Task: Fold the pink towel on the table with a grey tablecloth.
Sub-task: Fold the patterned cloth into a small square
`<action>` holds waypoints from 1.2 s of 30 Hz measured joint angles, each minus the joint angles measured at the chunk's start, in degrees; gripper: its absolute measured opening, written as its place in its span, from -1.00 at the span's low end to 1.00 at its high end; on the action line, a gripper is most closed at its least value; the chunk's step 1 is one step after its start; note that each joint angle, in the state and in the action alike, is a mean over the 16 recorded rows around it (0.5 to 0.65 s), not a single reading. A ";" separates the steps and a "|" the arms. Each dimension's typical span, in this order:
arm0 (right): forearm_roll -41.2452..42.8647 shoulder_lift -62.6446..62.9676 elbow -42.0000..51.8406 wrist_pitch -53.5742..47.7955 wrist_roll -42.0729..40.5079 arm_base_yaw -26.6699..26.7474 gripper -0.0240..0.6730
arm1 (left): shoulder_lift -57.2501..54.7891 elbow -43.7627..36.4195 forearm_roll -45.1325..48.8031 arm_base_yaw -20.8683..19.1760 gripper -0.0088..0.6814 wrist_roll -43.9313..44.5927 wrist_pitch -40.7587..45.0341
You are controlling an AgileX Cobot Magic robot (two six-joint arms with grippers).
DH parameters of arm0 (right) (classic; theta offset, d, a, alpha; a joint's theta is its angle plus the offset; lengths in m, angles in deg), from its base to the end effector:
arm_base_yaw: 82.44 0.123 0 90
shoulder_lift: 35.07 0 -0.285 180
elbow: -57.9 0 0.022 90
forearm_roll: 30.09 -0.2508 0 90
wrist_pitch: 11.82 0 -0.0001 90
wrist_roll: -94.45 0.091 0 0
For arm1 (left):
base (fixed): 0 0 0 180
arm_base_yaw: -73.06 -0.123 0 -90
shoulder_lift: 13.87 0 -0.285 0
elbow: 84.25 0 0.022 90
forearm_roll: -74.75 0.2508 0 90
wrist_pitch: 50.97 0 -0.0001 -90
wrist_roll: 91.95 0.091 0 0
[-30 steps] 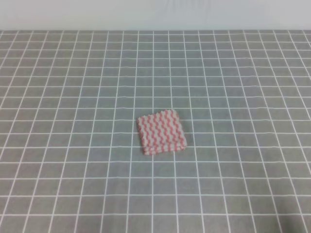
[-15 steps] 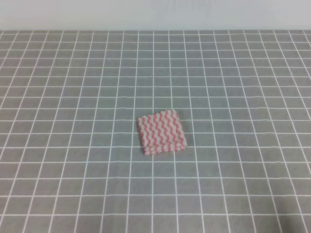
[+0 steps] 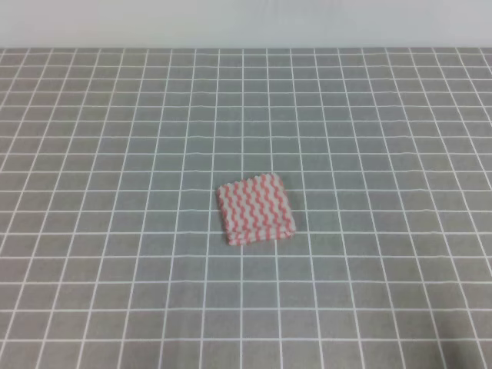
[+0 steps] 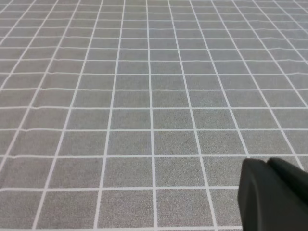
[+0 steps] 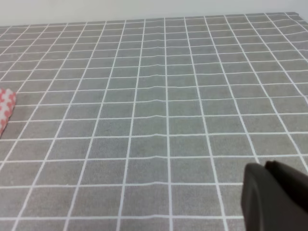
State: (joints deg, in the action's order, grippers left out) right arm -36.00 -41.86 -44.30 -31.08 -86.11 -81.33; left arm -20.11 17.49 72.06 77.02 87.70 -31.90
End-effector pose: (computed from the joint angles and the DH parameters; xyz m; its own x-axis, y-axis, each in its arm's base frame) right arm 0.0529 0.0041 0.1805 -0.2414 0.0828 -0.9669 -0.0313 0.9952 0.0931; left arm 0.0524 -0.0050 0.1785 -0.2377 -0.0341 -0.9707 0.0720 0.9960 -0.0526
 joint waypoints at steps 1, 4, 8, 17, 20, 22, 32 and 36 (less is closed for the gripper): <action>0.00 0.00 0.00 0.00 0.00 0.00 -0.98 | -0.07 0.08 -0.01 0.00 -0.98 0.00 0.10; -0.01 0.00 -0.06 0.00 0.00 0.00 -0.98 | 0.07 -0.08 0.01 0.00 -0.98 0.00 -0.10; -0.03 0.00 -0.18 0.00 0.00 0.00 -0.98 | 0.22 -0.23 0.02 0.01 -0.98 0.01 -0.31; -0.04 -0.13 -0.24 0.00 0.00 -0.01 -0.98 | 0.20 -0.23 0.02 0.01 -0.98 0.01 -0.31; -0.04 -0.15 -0.24 0.00 0.00 -0.01 -0.98 | 0.20 -0.23 0.02 0.01 -0.98 0.01 -0.31; -0.03 -0.09 -0.18 0.00 0.00 -0.01 -0.98 | 0.12 -0.15 0.02 0.01 -0.98 0.01 -0.21; 0.00 -0.23 0.00 0.00 0.00 -0.01 -0.98 | 0.28 -0.30 0.03 0.02 -0.98 0.02 -0.42; 0.01 -0.17 0.06 0.00 0.00 -0.01 -0.98 | 0.20 -0.23 0.02 0.01 -0.98 0.01 -0.23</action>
State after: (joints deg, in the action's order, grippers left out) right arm -35.99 -42.03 -44.24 -31.08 -86.11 -81.34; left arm -19.91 17.27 72.08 77.04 87.71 -32.13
